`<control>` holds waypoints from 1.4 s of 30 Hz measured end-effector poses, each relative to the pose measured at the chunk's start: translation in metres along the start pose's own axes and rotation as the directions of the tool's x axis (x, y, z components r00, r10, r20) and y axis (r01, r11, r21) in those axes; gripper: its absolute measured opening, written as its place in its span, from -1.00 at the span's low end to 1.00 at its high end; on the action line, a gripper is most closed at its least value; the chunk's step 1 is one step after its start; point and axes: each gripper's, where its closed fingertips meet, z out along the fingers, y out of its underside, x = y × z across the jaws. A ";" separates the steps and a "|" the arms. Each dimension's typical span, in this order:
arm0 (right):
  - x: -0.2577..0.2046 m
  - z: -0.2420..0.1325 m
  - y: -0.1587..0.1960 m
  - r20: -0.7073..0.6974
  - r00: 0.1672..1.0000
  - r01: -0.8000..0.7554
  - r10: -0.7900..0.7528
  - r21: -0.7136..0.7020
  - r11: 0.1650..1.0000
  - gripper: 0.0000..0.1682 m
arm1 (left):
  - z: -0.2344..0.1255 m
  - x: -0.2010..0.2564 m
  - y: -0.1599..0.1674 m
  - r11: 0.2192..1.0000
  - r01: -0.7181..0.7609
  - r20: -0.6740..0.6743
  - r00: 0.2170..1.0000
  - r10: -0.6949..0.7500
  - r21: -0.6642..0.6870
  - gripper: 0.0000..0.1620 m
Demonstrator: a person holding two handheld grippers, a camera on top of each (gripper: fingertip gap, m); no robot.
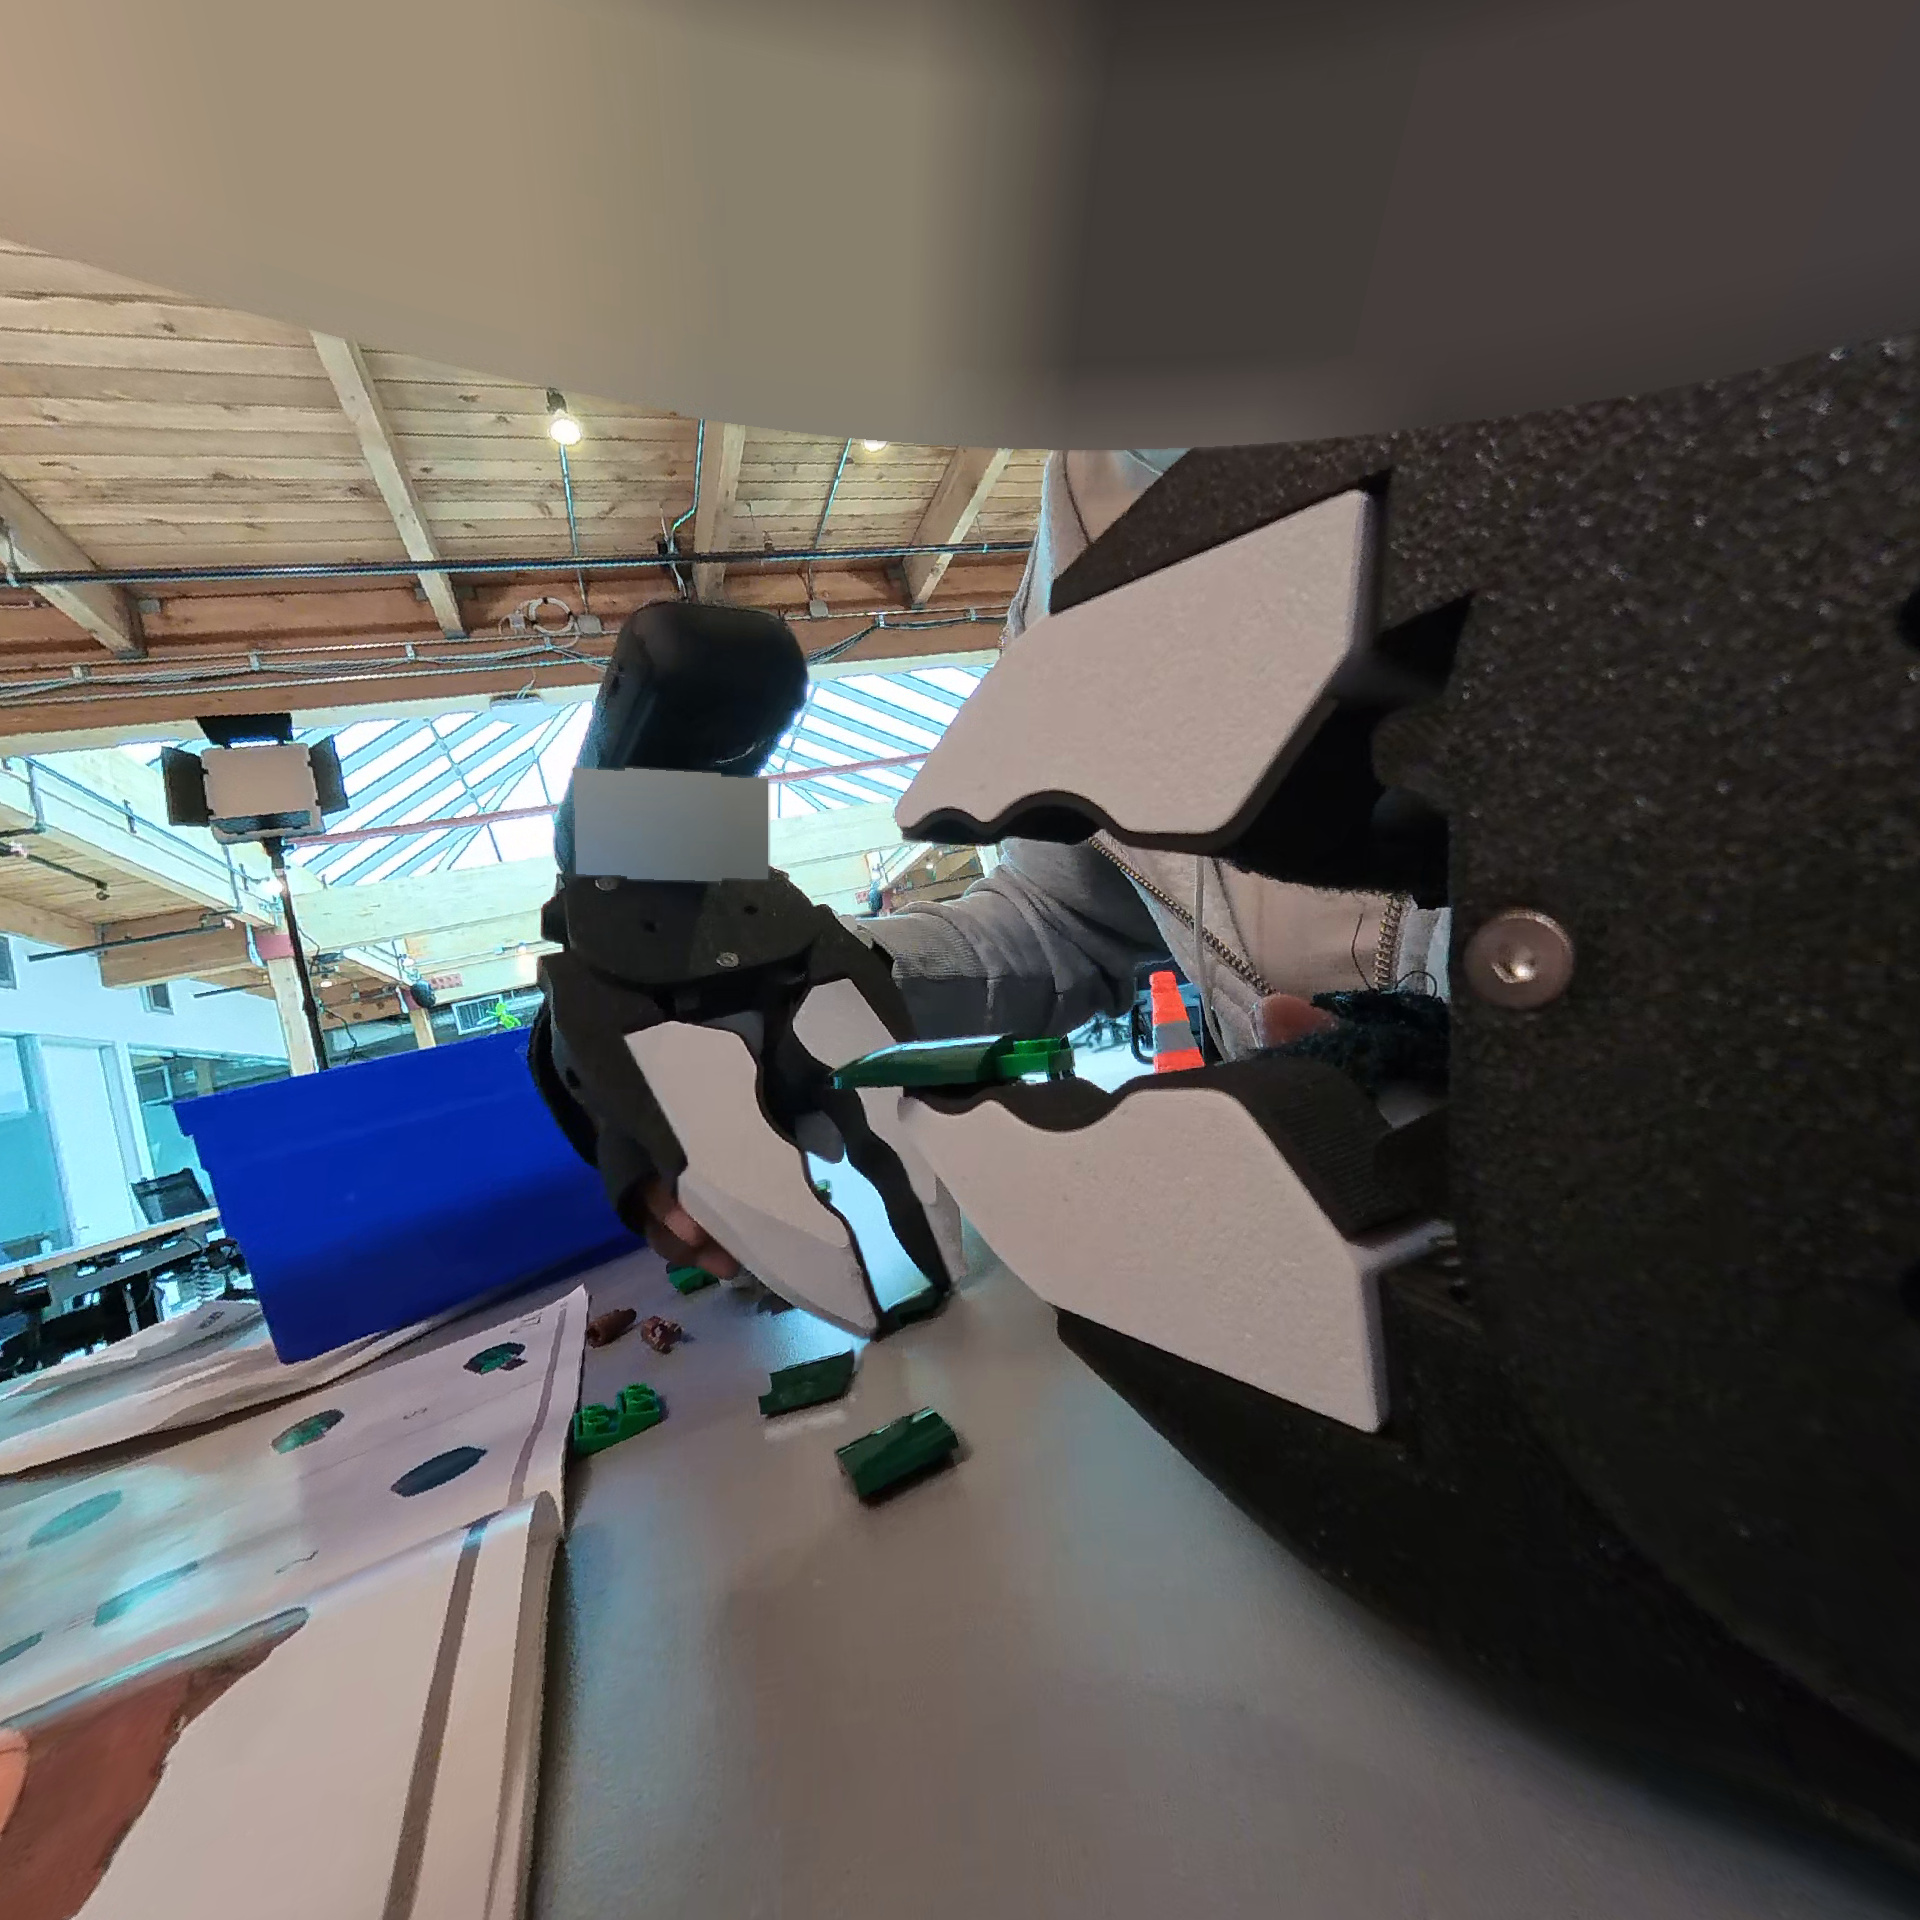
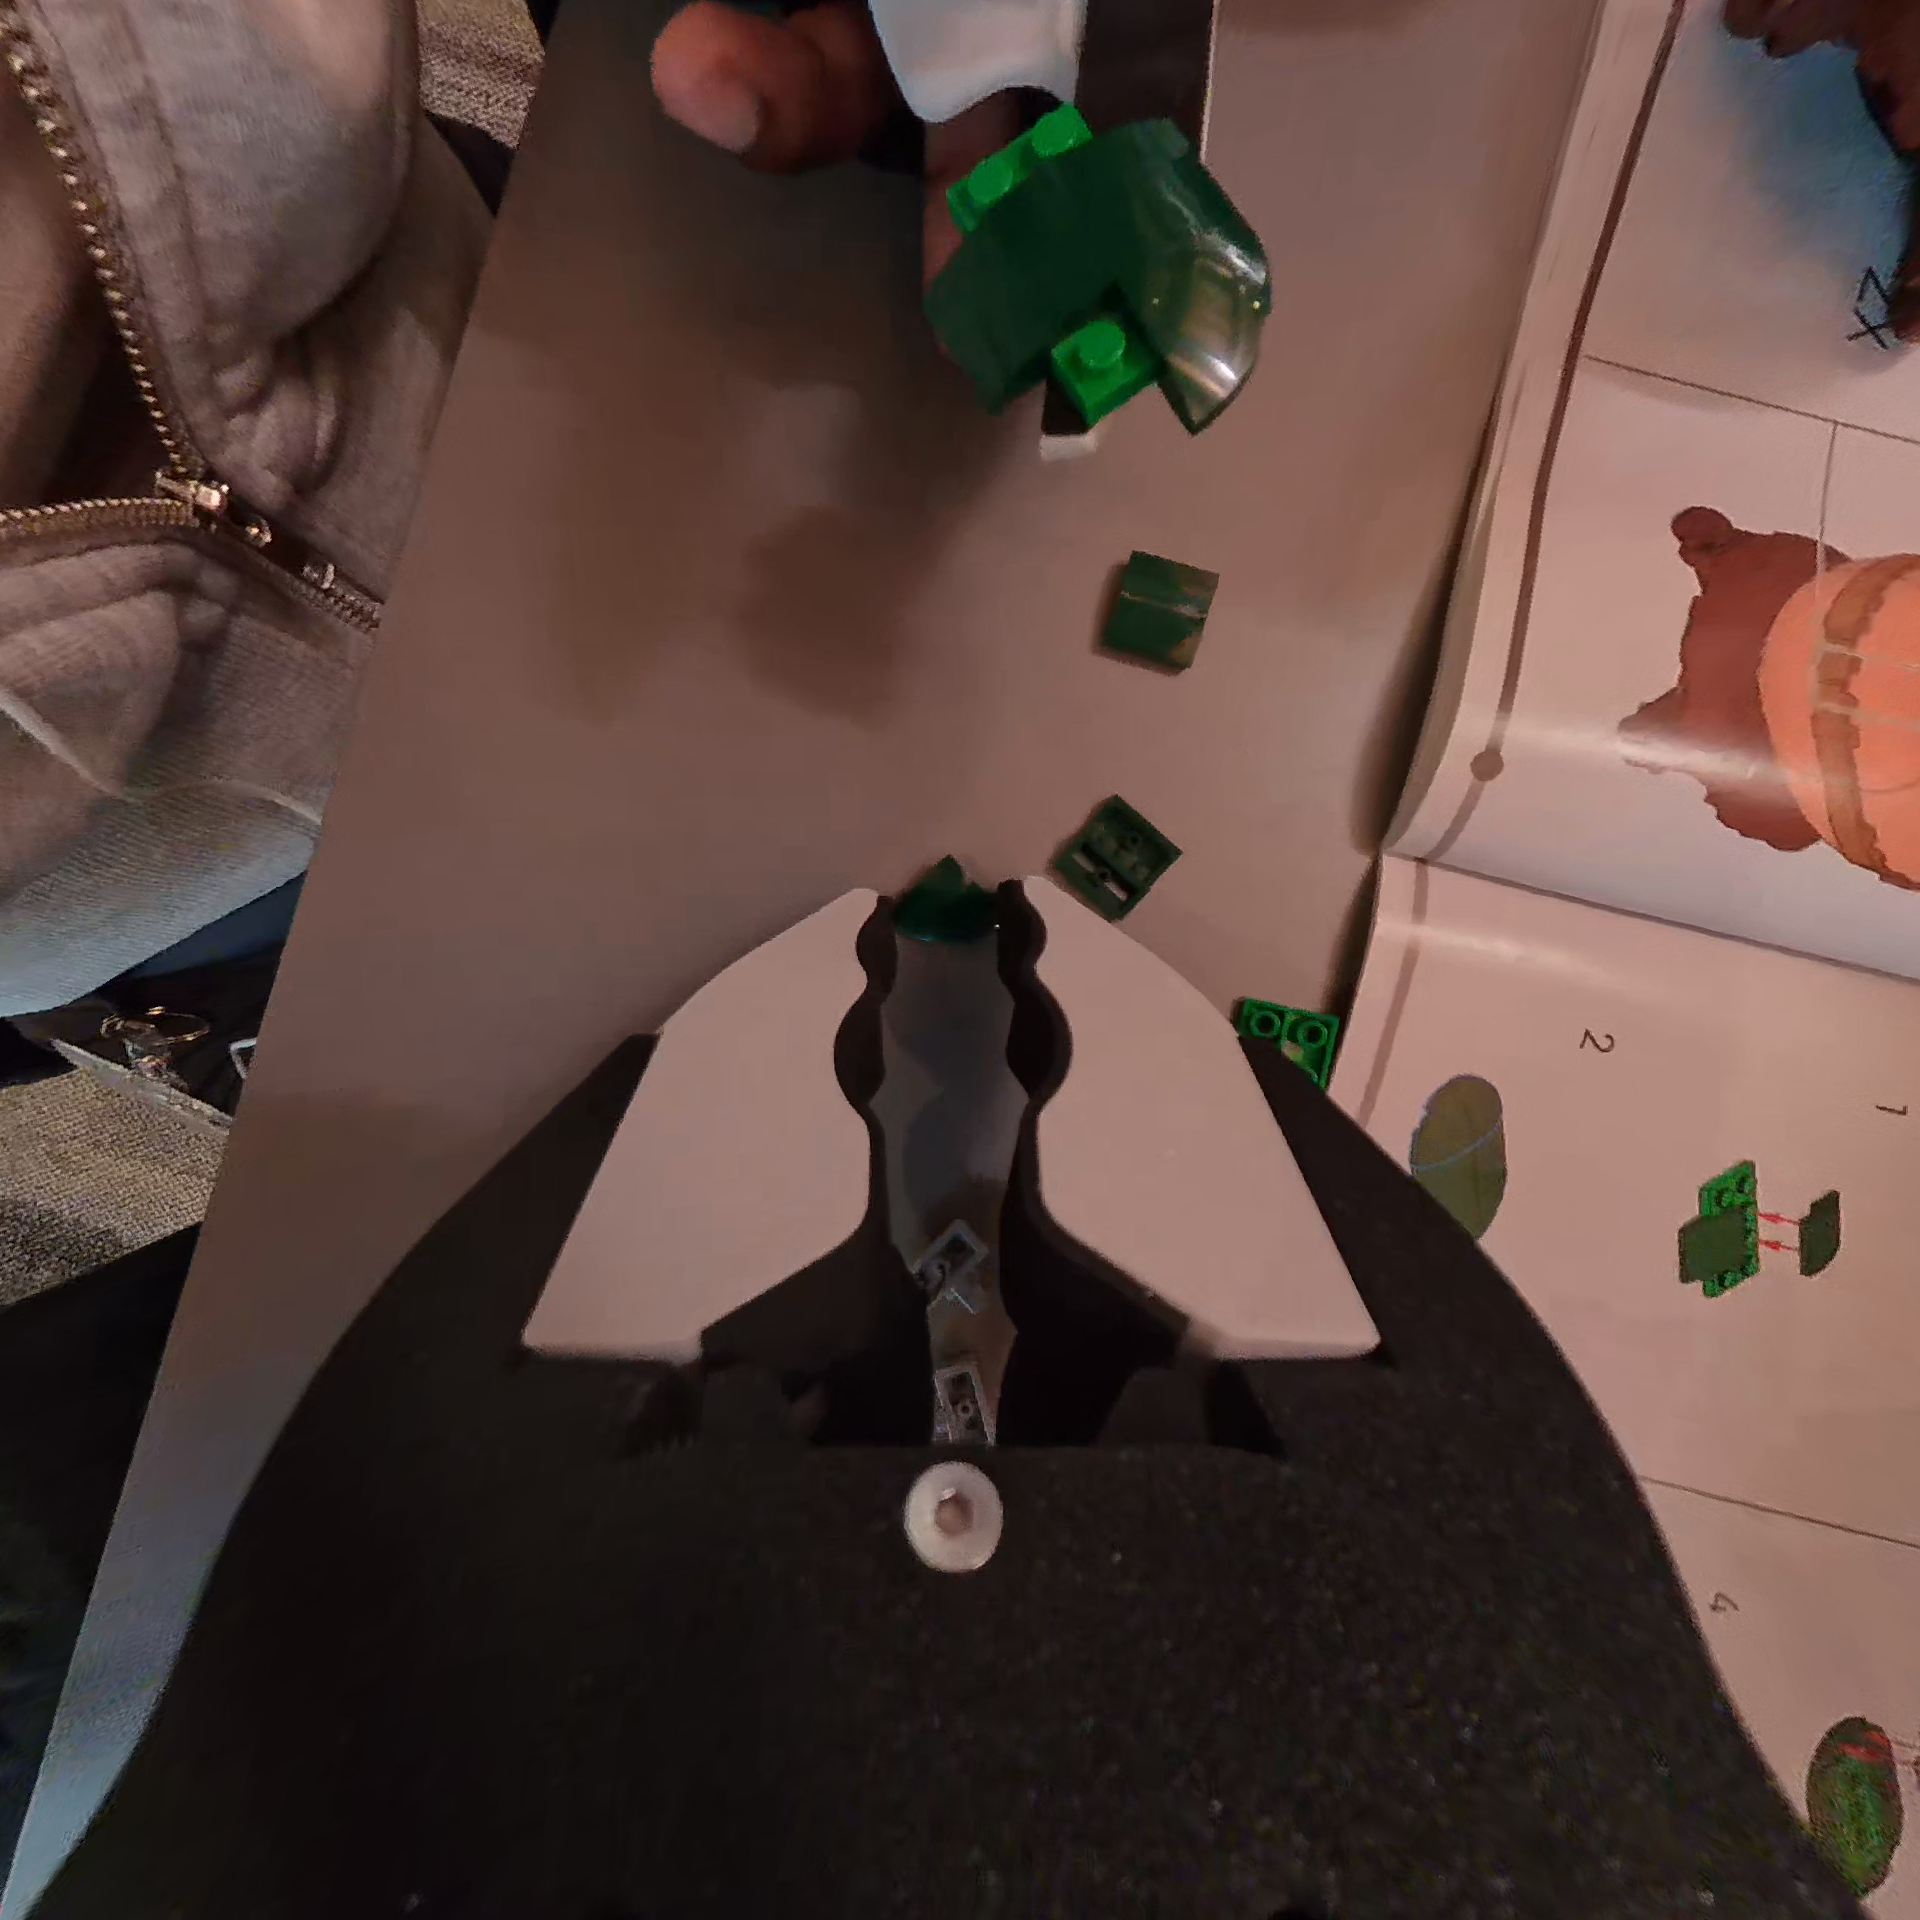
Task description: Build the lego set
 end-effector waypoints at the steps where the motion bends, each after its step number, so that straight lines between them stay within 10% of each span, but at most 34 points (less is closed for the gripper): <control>1: 0.001 -0.002 0.000 -0.008 1.000 -0.007 0.007 0.010 1.000 -0.77 | 0.000 0.000 -0.001 1.000 0.000 0.000 1.000 0.000 0.001 -0.49; 12: 0.014 -0.037 -0.066 -0.101 0.993 -0.046 0.067 0.200 0.979 -0.78 | 0.002 -0.001 -0.001 1.000 0.013 -0.004 1.000 -0.013 0.019 -0.47; 42: 0.017 -0.028 -0.071 -0.153 0.985 -0.064 0.078 0.091 0.994 -0.78 | 0.007 -0.017 -0.002 0.999 0.009 0.106 0.994 -0.012 0.034 -0.92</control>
